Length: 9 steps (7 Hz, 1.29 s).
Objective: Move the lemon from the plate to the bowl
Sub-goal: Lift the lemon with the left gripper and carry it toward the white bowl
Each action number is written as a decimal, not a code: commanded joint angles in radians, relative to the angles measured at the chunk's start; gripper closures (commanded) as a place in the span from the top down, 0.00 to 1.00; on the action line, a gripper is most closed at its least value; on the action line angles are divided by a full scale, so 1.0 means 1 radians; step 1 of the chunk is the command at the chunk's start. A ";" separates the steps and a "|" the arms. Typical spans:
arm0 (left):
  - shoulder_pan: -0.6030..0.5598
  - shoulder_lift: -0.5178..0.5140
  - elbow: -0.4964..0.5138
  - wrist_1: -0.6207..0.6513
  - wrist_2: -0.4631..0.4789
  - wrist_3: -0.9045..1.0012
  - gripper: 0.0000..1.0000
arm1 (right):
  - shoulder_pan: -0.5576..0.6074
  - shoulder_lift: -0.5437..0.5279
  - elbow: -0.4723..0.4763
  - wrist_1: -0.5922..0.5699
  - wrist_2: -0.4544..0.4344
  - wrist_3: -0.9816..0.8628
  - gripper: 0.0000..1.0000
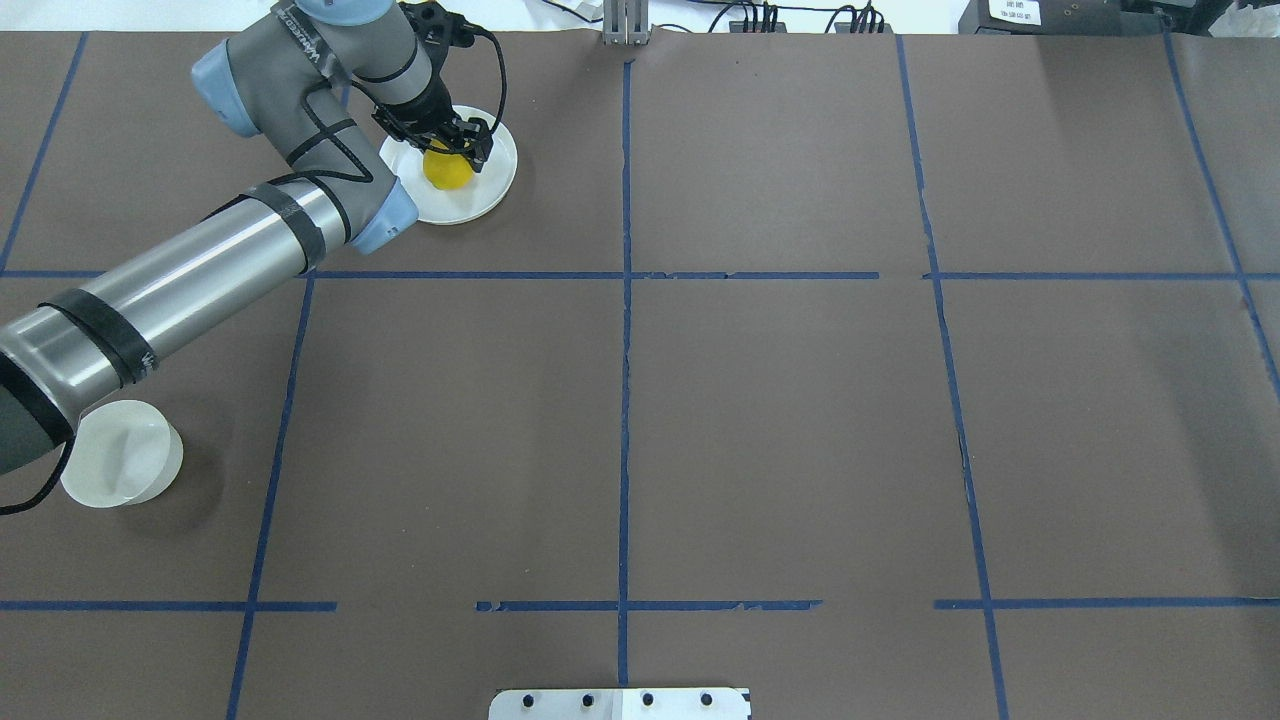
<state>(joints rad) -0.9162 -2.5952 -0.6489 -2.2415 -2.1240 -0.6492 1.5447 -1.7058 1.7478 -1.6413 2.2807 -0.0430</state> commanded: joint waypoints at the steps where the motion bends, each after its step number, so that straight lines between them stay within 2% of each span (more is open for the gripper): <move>1: -0.065 0.013 -0.093 0.073 -0.061 -0.021 0.00 | 0.000 0.000 -0.001 0.000 0.000 0.000 1.00; 2: -0.090 0.073 -0.221 0.162 -0.088 -0.015 0.00 | 0.000 0.000 -0.001 0.000 0.000 0.000 1.00; 4: -0.098 0.341 -0.658 0.334 -0.088 -0.009 0.00 | 0.000 0.000 -0.001 0.000 0.000 0.000 1.00; 5: -0.101 0.433 -0.804 0.400 -0.083 -0.006 0.00 | 0.000 0.000 -0.001 0.000 0.000 0.000 1.00; 7: -0.101 0.640 -0.999 0.393 -0.076 -0.012 0.00 | 0.000 0.002 -0.001 0.000 0.000 0.000 1.00; 9: -0.099 0.888 -1.119 0.273 -0.033 -0.021 0.00 | 0.000 0.000 -0.001 0.000 -0.001 0.000 1.00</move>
<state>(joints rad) -1.0160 -1.8510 -1.6923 -1.8995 -2.1765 -0.6642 1.5447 -1.7048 1.7472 -1.6413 2.2806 -0.0430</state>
